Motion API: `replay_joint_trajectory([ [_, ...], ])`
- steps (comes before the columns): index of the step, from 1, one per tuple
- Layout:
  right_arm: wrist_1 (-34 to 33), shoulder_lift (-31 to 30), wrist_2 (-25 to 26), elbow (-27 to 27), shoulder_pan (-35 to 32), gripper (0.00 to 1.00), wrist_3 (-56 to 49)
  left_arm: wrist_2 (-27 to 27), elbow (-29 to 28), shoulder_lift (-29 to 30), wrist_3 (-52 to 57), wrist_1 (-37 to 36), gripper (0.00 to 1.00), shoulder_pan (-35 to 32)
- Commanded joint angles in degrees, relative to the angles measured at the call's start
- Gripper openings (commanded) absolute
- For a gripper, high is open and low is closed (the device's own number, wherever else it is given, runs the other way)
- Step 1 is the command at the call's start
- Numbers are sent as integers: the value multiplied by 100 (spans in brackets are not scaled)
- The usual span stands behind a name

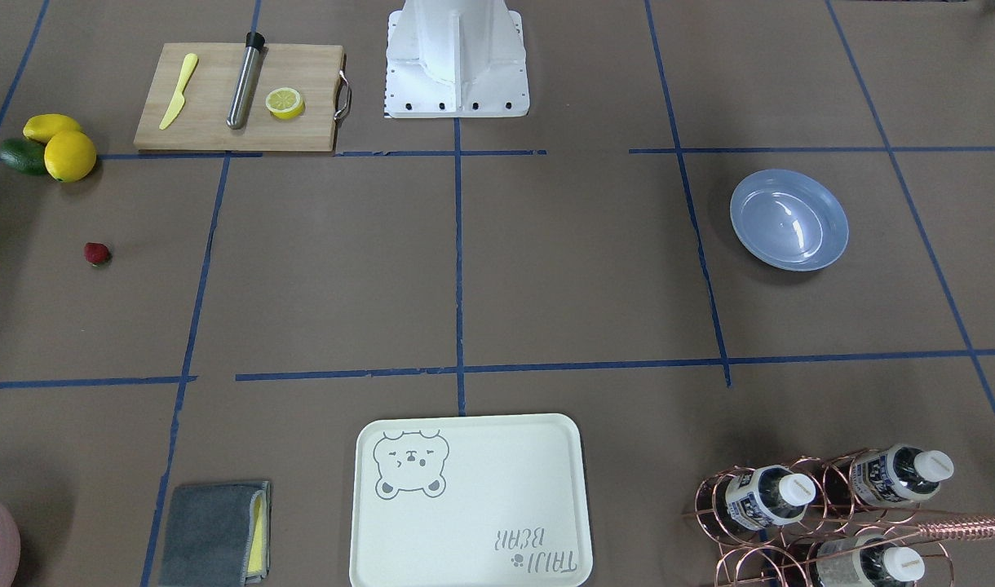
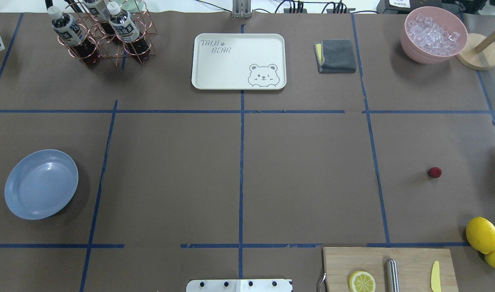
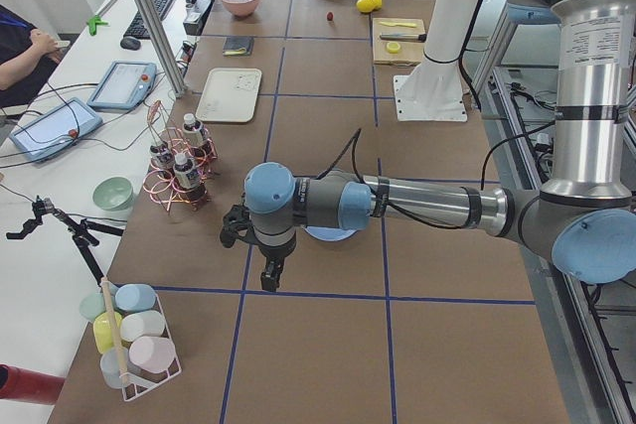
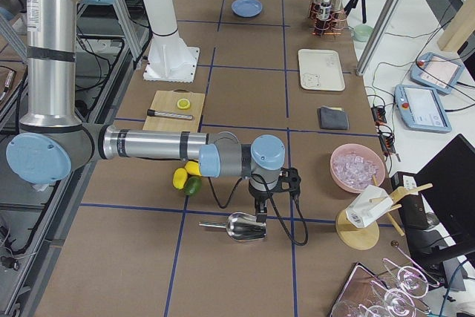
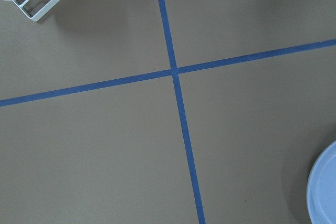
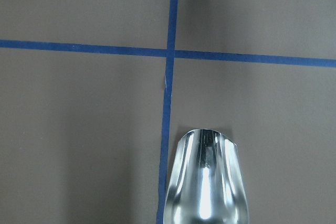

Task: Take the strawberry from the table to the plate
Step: 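Move the left gripper toward the light blue plate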

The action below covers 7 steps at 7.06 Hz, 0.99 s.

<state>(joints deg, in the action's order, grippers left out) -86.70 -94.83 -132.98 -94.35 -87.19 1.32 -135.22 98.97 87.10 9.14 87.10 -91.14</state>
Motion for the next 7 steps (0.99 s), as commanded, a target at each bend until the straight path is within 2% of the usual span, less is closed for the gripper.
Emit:
replay_joint_trajectory([
  [1, 4, 0, 0, 4, 0, 100, 0, -4, 17, 0, 9, 0, 100, 0],
  [4, 31, 288, 9, -57, 52, 100, 44, 40, 228, -9, 17, 78, 100, 0],
  [5, 214, 395, 17, -57, 218, 100, 79, 310, 228, -26, 0, 540, 100, 17],
  [6, 520, 491, 70, -58, 446, 100, 70, 312, 176, -26, 9, 1206, 100, 26],
  [7, 1176, 423, 27, -40, 588, 100, 105, 313, 132, -61, 9, 1822, 100, 35],
])
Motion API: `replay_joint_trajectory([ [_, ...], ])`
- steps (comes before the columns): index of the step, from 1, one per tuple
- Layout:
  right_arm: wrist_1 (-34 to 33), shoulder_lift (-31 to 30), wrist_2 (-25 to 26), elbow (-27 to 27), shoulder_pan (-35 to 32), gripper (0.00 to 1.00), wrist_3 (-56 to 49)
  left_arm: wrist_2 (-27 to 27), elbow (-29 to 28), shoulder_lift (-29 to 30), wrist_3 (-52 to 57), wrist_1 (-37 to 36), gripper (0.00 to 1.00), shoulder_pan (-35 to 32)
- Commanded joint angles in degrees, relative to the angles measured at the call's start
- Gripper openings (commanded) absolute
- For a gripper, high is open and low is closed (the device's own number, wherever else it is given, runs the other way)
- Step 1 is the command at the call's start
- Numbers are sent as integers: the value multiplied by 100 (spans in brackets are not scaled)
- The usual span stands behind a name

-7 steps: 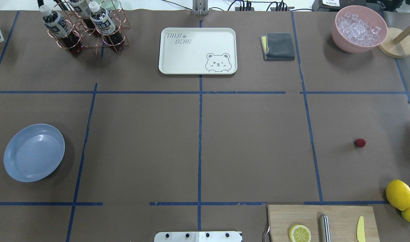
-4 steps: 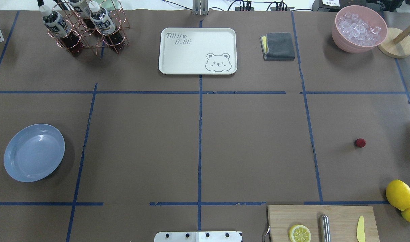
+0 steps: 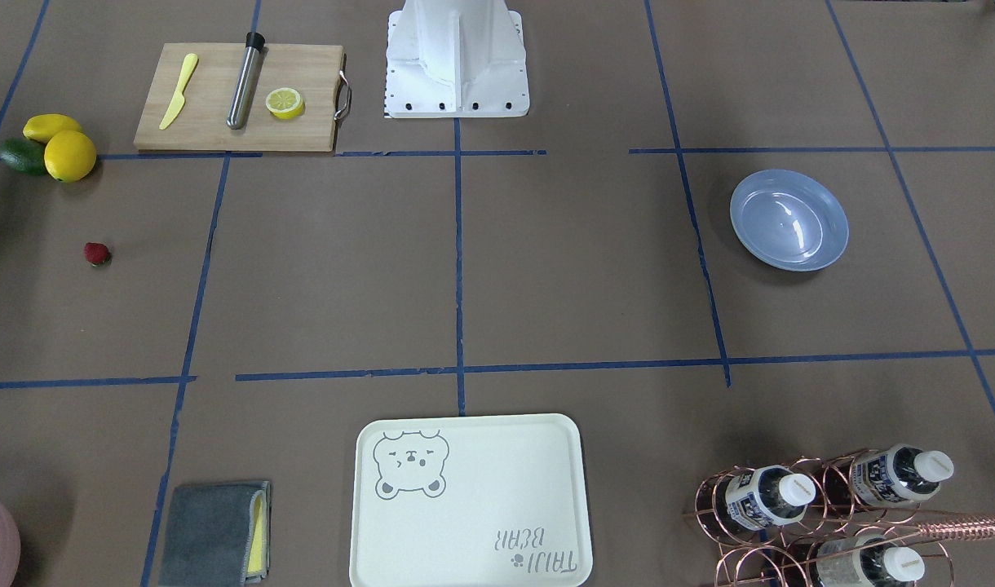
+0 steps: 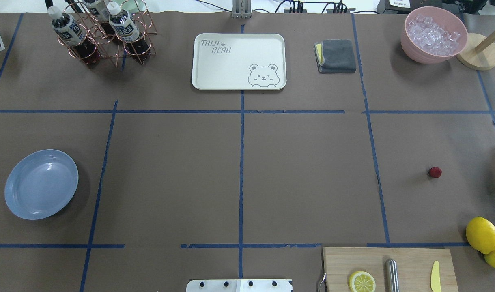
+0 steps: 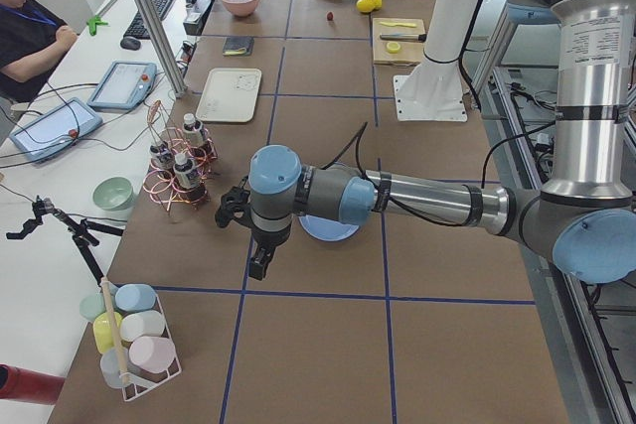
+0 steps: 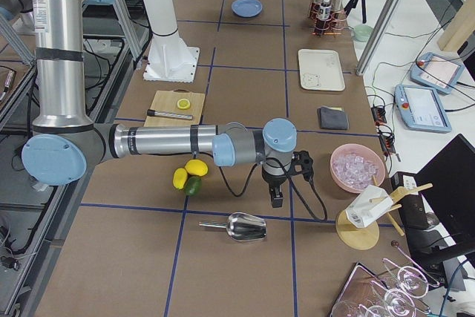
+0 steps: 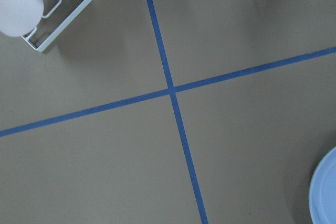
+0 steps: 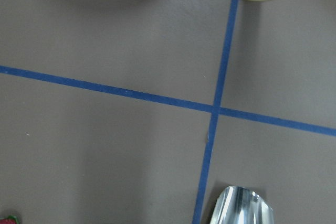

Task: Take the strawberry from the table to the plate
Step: 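Move the left gripper toward the light blue plate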

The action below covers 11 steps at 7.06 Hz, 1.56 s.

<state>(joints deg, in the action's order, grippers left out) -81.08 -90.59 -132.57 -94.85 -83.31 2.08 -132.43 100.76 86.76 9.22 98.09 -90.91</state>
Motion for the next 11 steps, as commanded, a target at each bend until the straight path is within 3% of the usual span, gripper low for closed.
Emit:
replay_joint_trajectory([
  [1, 785, 6, 11, 19, 323, 100, 151, 24, -239, -1, -33, 1417, 100, 29],
  [3, 787, -29, -6, 11, 324, 100, 196, -11, -643, 17, -25, 3288, 100, 90],
  [6, 787, -81, 3, 28, 324, 100, 178, -99, -1092, -88, -672, 4276, 100, 1132],
  [9, 787, -99, 12, 46, 324, 100, 170, -47, -1260, -587, -2762, 4882, 100, 2092],
  [11, 787, -143, 12, 2, 315, 100, 161, -46, -1714, -940, -4166, 6171, 73, 2348],
])
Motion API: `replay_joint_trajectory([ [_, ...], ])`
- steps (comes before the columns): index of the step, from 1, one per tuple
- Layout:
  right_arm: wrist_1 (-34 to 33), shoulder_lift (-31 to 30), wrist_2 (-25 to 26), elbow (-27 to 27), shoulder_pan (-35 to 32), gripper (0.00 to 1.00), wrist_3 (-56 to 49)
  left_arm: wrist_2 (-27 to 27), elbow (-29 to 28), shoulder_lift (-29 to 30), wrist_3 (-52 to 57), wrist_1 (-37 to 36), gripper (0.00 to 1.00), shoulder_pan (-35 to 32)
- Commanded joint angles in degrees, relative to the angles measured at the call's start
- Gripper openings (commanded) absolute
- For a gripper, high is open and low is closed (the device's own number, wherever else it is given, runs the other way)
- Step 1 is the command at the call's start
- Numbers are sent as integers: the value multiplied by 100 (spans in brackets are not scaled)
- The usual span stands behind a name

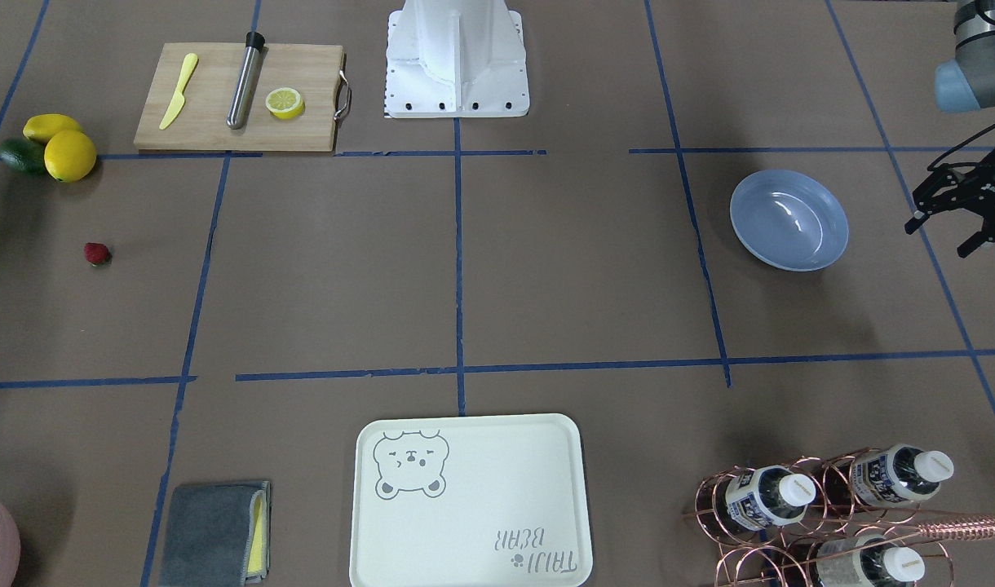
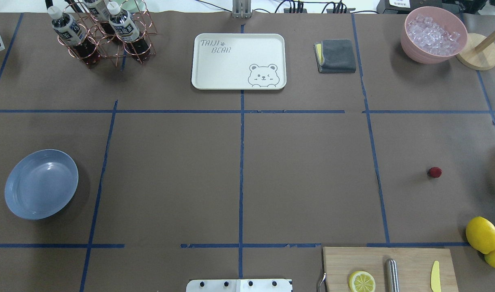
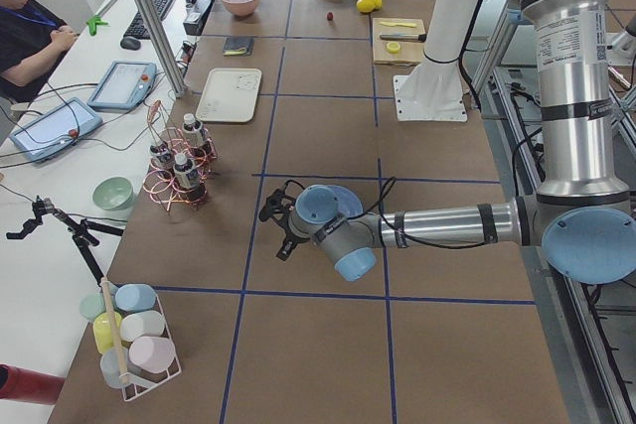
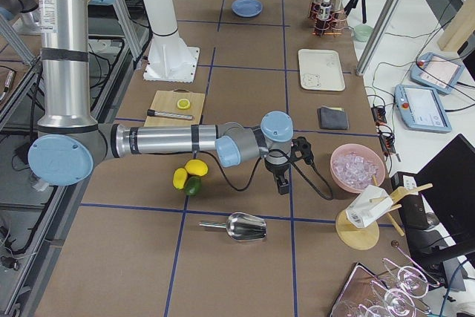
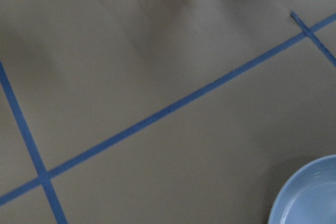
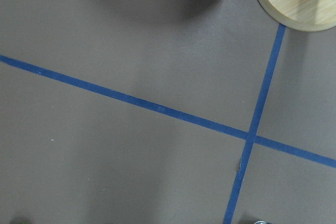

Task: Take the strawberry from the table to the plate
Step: 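Move the left gripper toward the light blue plate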

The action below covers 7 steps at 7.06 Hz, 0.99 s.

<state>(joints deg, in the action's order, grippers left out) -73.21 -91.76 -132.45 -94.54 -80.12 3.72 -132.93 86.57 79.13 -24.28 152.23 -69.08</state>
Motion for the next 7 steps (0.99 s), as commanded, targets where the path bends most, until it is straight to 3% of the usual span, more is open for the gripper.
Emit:
replay_joint_trajectory([
  [1, 0, -26, 0, -30, -3, 100, -3, 82, -377, -179, -1468, 1103, 69, 445],
  [4, 0, -70, 0, -38, -12, 100, -38, 678, -378, -161, -2350, 1457, 69, 1306],
  [7, 0, -70, 9, -21, -12, 100, -47, 777, -378, -144, -2415, 1467, 64, 1643],
])
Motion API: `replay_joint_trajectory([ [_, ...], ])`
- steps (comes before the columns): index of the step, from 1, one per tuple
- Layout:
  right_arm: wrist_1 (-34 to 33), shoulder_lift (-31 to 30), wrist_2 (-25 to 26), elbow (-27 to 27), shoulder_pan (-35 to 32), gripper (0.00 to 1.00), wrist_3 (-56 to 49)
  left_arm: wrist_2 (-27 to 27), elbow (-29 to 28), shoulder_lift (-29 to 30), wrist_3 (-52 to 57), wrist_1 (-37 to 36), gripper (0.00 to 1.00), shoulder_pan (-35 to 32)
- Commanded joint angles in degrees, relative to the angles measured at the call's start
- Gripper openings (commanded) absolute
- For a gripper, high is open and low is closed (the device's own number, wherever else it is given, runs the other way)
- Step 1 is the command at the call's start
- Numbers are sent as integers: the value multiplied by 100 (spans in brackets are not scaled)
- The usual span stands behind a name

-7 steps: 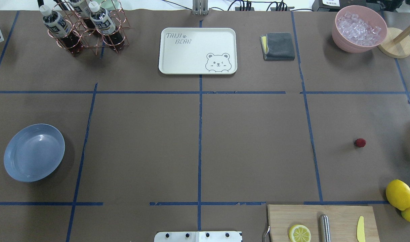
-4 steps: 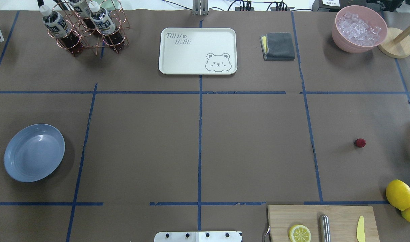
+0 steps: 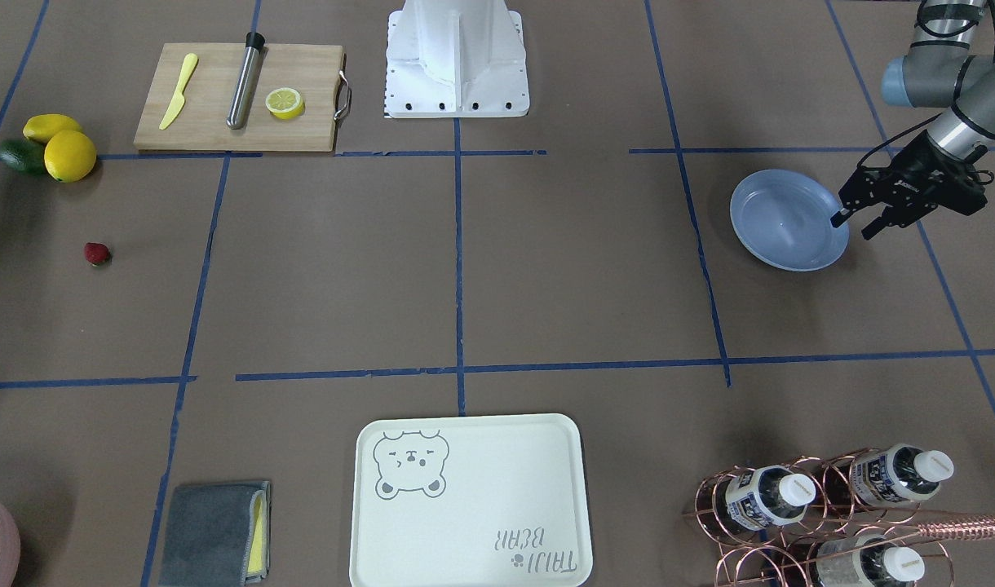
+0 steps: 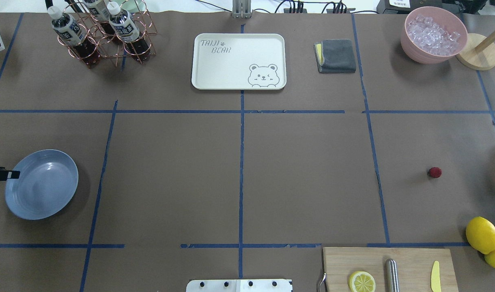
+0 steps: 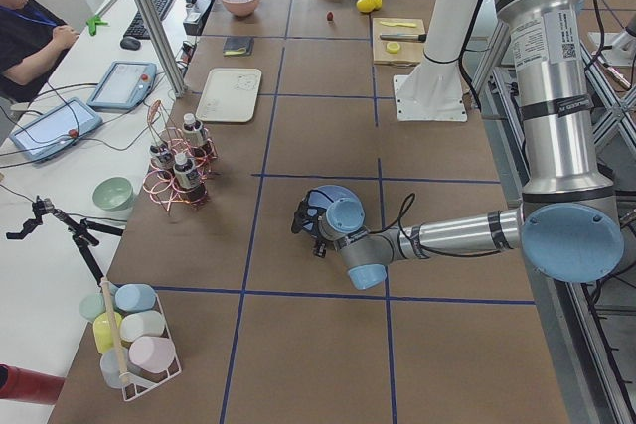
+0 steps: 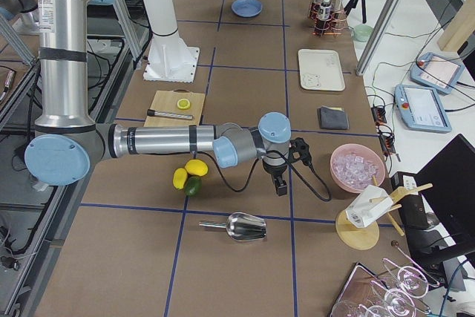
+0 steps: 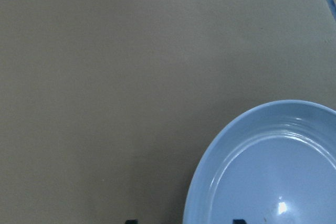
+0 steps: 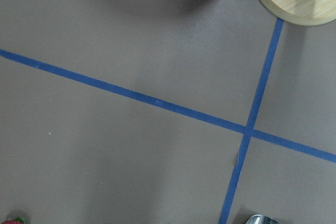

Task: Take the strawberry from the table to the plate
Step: 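Move the left gripper toward the light blue plate, then push the light blue plate with the left gripper toward the table center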

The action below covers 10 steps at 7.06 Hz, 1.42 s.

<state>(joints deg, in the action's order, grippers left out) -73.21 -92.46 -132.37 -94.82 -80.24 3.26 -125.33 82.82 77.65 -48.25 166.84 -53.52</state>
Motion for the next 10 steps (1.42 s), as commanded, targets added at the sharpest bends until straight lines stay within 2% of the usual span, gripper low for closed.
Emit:
replay_joint_trajectory([
  [1, 0, -1, 1, 7, 0, 100, -1, 26, -20, 5, -18, -2, 55, 131],
  [2, 0, -1, 1, 7, 0, 100, -1, 96, -20, 5, -27, -11, 31, 148],
  [3, 0, -1, 1, -2, 0, 100, 8, 96, -29, 5, -18, -2, 0, 183],
  [5, 0, -1, 1, -2, 0, 100, -1, 79, 172, 39, -35, -2, 0, 201],
  [6, 0, -1, 1, -10, 0, 100, 16, 27, 574, 153, -149, -237, 0, 201],
  [8, 0, -44, 1, -54, -9, 100, 60, 78, 1216, 1081, -858, -1533, 0, 454],
  [9, 0, -53, 1, -54, -9, 100, 60, 305, 1245, 1747, -1279, -1992, 0, 717],
  [10, 0, -53, 1, -54, -9, 100, 69, 916, 1237, 2424, -1606, -2719, 0, 1242],
])
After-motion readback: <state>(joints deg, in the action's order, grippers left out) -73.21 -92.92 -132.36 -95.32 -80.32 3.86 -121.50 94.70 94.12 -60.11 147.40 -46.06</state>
